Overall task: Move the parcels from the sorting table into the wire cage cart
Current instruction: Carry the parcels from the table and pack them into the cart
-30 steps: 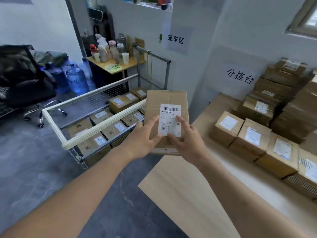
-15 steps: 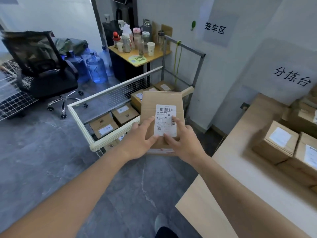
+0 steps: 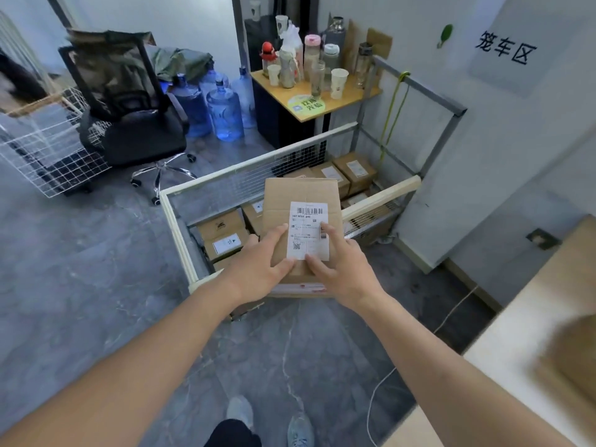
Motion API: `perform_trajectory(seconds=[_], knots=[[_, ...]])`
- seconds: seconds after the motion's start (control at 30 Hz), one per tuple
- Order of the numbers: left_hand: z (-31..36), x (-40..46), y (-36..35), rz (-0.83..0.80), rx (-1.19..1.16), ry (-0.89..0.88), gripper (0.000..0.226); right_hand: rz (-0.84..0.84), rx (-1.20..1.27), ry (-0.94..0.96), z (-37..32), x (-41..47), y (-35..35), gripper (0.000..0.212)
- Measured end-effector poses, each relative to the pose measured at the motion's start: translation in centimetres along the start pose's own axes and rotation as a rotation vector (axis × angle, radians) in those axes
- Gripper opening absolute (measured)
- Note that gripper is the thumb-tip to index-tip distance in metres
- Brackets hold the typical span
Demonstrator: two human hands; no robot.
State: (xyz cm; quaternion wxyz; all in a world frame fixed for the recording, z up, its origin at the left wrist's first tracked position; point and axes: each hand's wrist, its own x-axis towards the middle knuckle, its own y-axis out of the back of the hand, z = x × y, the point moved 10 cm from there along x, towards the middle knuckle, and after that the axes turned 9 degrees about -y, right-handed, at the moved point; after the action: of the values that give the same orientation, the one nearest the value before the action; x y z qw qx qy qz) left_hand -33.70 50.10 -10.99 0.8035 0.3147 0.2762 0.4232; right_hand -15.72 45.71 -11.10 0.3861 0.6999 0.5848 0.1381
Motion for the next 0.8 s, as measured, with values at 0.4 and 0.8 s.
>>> perform_trajectory(seconds=[0.4,0.8], knots=[[-9.4,13.3,5.6,-0.079,-0.071,-0.007,0.072,-0.001,-0.026,-0.083,-5.6,14.5,-5.5,0.074],[-17.6,25.6,9.0,-0.166,-0.063,0.044,0.073,-0.047,0.016,-0.139,-8.2,27.7,-10.2,0.078]])
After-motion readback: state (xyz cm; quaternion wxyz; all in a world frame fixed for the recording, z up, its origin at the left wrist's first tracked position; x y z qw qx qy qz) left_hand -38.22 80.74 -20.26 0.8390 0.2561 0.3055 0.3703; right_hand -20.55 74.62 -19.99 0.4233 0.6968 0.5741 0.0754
